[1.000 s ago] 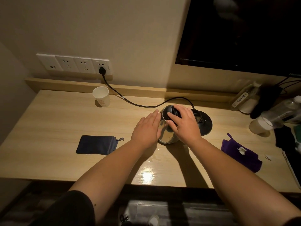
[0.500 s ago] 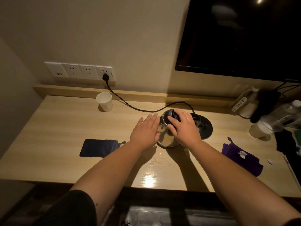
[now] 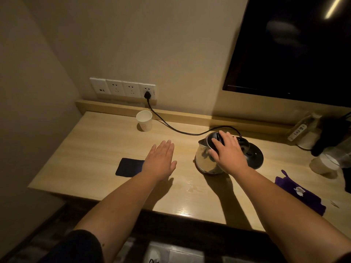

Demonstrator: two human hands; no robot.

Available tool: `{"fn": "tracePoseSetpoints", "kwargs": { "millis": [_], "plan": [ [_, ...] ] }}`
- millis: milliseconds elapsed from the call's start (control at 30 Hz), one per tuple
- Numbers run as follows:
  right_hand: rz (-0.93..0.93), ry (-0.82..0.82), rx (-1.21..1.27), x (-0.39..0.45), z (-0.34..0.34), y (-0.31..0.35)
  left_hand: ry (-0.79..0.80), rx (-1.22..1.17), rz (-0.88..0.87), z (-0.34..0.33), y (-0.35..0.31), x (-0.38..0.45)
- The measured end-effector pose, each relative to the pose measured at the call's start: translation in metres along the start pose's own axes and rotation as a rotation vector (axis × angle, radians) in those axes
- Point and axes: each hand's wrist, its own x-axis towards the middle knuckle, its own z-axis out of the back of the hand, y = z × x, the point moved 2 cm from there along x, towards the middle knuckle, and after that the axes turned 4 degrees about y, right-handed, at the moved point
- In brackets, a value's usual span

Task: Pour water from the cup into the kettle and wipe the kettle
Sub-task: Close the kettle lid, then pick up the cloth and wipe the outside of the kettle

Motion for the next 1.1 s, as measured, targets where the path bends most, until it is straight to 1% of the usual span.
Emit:
{"fn": "tracePoseSetpoints", "kwargs": {
  "millis": [67,133,200,267,400,467,533,600,700,867,1000,1100],
  "plan": [
    [-0.01,-0.006,-0.029,-0.002,0.0,0.002,0.012,-0.015,0.034,-0.007,0.014,-0.012],
    [0.013,-0.07,-0.058,-0.007,0.002,0.008,0.027,-0.028,0.068,-0.015,0.029,-0.026],
    [0.081,-0.129,-0.071,-0.012,0.001,0.024,0.052,-0.03,0.101,-0.025,0.046,-0.041],
    [0.162,-0.124,-0.065,-0.018,-0.005,0.051,0.08,-0.041,0.146,-0.037,0.063,-0.055],
    [0.306,-0.033,-0.019,-0.022,-0.039,0.106,0.132,-0.058,0.22,-0.055,0.092,-0.075],
    [0.345,0.064,-0.002,-0.02,-0.057,0.13,0.148,-0.057,0.222,-0.058,0.104,-0.079],
    [0.366,0.174,0.005,-0.015,-0.075,0.15,0.162,-0.044,0.217,-0.062,0.117,-0.08],
    [0.374,0.241,-0.003,-0.01,-0.091,0.167,0.18,-0.03,0.219,-0.068,0.133,-0.079],
    [0.371,0.262,-0.024,0.002,-0.112,0.186,0.186,-0.024,0.22,-0.078,0.157,-0.073],
    [0.293,0.239,0.002,0.021,-0.134,0.22,0.159,-0.032,0.102,-0.093,0.175,-0.043],
    [0.199,0.197,0.048,0.032,-0.145,0.235,0.17,-0.027,-0.075,-0.113,0.185,-0.014],
    [0.172,0.203,0.036,0.037,-0.157,0.234,0.164,-0.012,-0.206,-0.129,0.186,0.0]
  ]
}}
